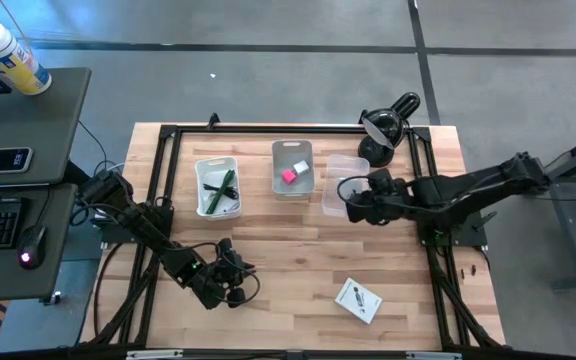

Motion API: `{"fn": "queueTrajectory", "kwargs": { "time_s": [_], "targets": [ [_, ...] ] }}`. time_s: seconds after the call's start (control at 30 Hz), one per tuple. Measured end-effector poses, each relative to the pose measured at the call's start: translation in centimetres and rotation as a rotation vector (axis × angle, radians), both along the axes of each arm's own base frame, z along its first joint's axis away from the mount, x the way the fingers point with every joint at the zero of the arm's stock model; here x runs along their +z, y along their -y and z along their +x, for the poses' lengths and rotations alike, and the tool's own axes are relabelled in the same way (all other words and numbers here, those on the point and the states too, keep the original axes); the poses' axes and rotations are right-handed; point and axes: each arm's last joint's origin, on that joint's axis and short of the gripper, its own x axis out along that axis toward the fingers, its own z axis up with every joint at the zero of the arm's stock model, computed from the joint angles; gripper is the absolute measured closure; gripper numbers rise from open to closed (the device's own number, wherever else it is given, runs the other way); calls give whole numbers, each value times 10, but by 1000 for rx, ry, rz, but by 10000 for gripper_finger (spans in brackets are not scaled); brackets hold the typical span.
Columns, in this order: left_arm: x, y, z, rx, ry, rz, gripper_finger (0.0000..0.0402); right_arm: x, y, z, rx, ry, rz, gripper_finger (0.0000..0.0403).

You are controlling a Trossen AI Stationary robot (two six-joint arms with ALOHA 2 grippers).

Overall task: Pick and place items into bin
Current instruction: Put the left card reader box into the transparent bin

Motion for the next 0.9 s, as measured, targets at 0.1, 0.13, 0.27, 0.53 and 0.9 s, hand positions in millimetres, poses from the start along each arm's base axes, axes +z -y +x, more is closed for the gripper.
{"fn": "queueTrajectory", "kwargs": {
  "time_s": [0.1,0.13,0.27,0.53,0.9],
  "targets": [
    [0,0,0,5,3,-7,350,-14,5,-7,-31,80,34,350],
    [0,0,0,5,3,-7,350,-19,7,-11,-38,100,44,348],
    [0,0,0,6,3,-7,350,-36,13,-23,-65,218,72,355],
    [0,0,0,10,5,-12,350,-47,27,-45,-117,356,62,349],
    [1,-1,0,62,36,-19,350,-46,46,-53,-150,356,19,353]
  ]
}}
